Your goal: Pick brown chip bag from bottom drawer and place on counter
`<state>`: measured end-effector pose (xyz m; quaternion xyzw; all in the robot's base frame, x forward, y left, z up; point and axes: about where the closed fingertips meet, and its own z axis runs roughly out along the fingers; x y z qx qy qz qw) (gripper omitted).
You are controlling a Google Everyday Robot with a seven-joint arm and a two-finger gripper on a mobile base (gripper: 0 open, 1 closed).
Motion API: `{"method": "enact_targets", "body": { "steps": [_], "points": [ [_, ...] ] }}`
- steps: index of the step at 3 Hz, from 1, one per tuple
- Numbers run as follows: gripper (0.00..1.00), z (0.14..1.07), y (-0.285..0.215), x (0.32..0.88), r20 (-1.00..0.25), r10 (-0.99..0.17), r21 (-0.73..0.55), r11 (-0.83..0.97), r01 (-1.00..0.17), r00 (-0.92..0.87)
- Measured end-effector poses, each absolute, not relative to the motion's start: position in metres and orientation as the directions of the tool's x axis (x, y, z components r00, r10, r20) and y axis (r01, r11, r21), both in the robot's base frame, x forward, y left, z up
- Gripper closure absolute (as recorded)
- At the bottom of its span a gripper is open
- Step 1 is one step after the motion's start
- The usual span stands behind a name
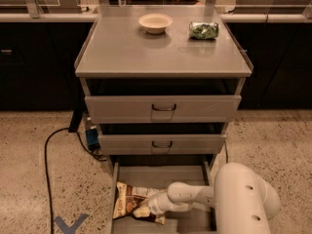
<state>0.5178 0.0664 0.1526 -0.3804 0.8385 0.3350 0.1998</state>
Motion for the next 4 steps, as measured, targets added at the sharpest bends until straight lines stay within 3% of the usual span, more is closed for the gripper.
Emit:
{"method": "enact_targets", "body": {
  "steps": [1,3,4],
  "points": [
    [0.00,0.171,0.064,0.522,-0.599,-0.495,0.402,0.494,-0.771,-0.629],
    [0.00,0.227,0.049,0.529,-0.615,-0.547,0.233,0.562,-0.794,-0.568],
    [0.00,0.220,0.041,0.513,-0.529,-0.633,0.140,0.591,-0.794,-0.565]
  ]
}}
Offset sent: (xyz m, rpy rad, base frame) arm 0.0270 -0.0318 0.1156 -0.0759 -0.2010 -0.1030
